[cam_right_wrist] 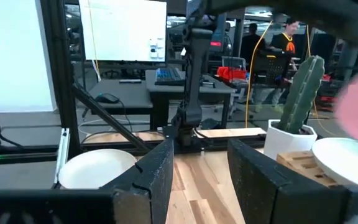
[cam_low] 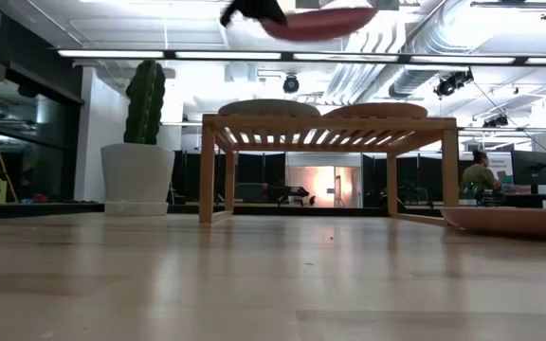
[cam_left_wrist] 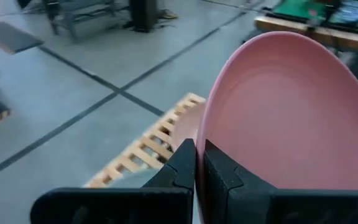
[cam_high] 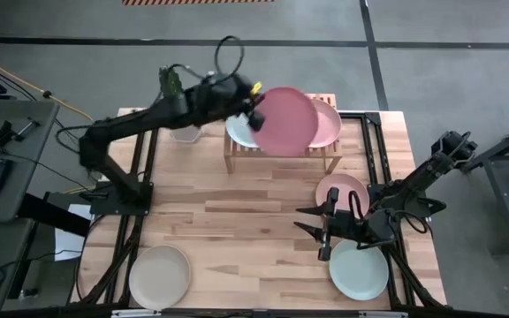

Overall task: Place and stack plates onto a shelf
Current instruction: Stack the pink plate on top of the light pink plate on the shelf

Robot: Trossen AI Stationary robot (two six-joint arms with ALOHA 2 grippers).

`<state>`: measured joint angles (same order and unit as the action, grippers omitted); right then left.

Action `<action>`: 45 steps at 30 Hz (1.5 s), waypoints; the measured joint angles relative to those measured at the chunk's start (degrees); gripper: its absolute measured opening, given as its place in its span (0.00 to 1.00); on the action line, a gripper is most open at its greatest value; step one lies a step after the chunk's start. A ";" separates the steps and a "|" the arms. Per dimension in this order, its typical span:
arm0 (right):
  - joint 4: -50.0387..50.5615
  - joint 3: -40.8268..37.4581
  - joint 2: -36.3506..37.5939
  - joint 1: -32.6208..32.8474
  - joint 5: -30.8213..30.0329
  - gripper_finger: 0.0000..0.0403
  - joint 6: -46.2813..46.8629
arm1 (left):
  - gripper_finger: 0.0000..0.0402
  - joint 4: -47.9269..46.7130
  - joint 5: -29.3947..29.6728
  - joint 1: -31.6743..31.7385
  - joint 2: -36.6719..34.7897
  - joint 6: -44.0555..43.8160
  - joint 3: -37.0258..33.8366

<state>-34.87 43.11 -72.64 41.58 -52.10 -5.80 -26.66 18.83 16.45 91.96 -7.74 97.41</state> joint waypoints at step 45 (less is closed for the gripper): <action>0.77 -0.07 0.00 -1.07 -1.22 0.35 -4.23 | 0.00 17.55 -7.56 4.81 27.34 -4.33 10.44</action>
<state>-34.10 43.05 -72.64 40.51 -53.32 -10.03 -9.10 11.27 21.26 119.31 -12.07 107.85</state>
